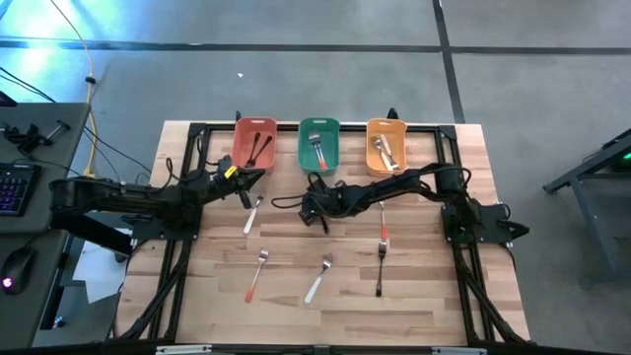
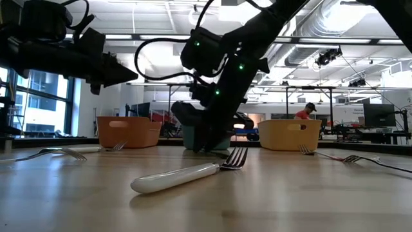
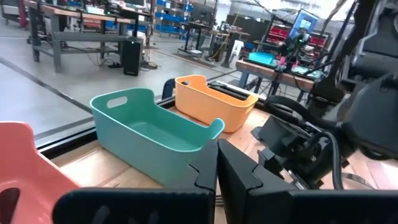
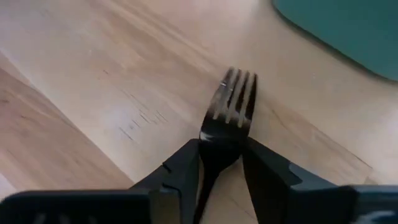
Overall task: Sort silverware by color (type)
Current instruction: Put the top black fork into the orange bin
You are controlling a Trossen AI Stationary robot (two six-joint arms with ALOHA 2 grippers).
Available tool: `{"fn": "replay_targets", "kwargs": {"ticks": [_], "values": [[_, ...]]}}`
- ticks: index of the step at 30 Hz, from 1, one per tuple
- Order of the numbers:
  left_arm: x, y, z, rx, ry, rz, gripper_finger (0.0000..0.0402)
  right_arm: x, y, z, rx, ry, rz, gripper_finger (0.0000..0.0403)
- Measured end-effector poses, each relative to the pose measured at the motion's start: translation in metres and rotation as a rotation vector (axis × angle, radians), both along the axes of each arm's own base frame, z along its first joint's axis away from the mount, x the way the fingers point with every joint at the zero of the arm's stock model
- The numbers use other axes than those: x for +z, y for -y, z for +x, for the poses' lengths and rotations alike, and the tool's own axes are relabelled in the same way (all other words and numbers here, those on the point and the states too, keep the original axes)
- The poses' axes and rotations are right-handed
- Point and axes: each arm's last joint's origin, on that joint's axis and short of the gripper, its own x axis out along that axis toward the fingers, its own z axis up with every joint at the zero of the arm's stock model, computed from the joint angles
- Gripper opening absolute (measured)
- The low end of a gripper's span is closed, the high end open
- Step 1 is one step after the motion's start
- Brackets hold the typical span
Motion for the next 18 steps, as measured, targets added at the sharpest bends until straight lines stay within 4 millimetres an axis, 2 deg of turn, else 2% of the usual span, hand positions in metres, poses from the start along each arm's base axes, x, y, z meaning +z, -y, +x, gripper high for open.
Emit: {"fn": "replay_targets", "kwargs": {"ticks": [9, 18], "values": [[-0.001, -0.001, -0.002, -0.068, -0.007, 0.003, 0.0, 0.003, -0.003, 0.011, 0.174, 0.081, 0.019, 0.0008], [0.004, -0.003, -0.008, -0.112, 0.003, 0.033, 0.0, 0.02, -0.004, 0.03, 0.32, 0.322, 0.009, 0.0001]]}}
